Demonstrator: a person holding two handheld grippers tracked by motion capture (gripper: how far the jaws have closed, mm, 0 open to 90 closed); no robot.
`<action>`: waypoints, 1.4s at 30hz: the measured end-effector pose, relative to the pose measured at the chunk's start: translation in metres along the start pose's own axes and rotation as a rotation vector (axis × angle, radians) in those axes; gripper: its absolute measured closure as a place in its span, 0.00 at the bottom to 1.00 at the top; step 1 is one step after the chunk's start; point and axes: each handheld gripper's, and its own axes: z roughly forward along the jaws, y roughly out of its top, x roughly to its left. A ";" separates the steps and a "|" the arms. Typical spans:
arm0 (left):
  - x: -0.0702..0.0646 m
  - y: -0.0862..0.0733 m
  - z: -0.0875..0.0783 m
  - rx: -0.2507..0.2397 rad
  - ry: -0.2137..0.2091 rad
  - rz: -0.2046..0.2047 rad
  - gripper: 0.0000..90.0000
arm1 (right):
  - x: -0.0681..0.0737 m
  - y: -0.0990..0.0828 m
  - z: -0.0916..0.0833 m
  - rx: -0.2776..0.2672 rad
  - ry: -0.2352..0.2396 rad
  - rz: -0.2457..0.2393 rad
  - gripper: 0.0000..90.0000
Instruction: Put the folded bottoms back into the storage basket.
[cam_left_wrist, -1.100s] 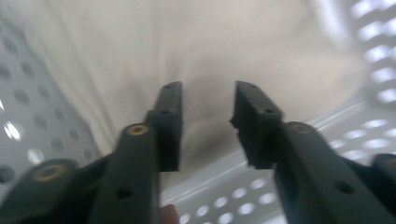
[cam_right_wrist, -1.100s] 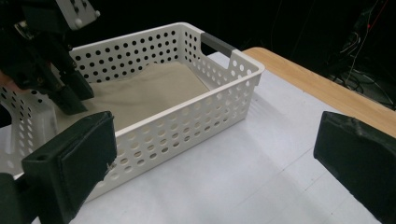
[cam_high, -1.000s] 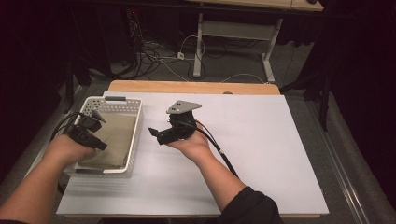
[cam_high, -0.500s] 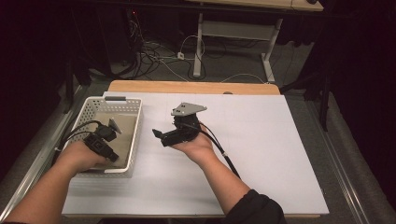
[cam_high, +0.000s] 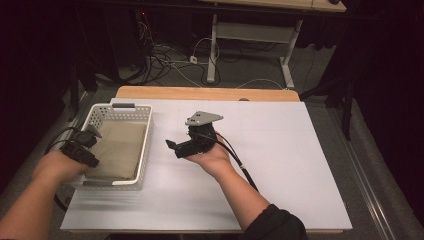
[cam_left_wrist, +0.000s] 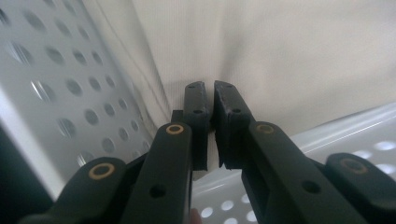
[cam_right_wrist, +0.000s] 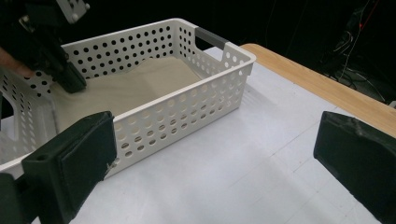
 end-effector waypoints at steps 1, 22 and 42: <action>0.000 -0.001 0.002 0.006 0.007 0.005 0.90 | 0.000 0.000 0.000 0.001 0.001 -0.001 0.00; -0.047 -0.009 -0.050 0.036 -0.093 0.019 0.17 | 0.010 -0.012 -0.046 -0.059 -0.010 -0.001 0.00; -0.163 0.030 -0.070 0.038 -0.099 0.202 0.00 | -0.015 -0.101 -0.153 -0.036 -0.164 0.018 0.00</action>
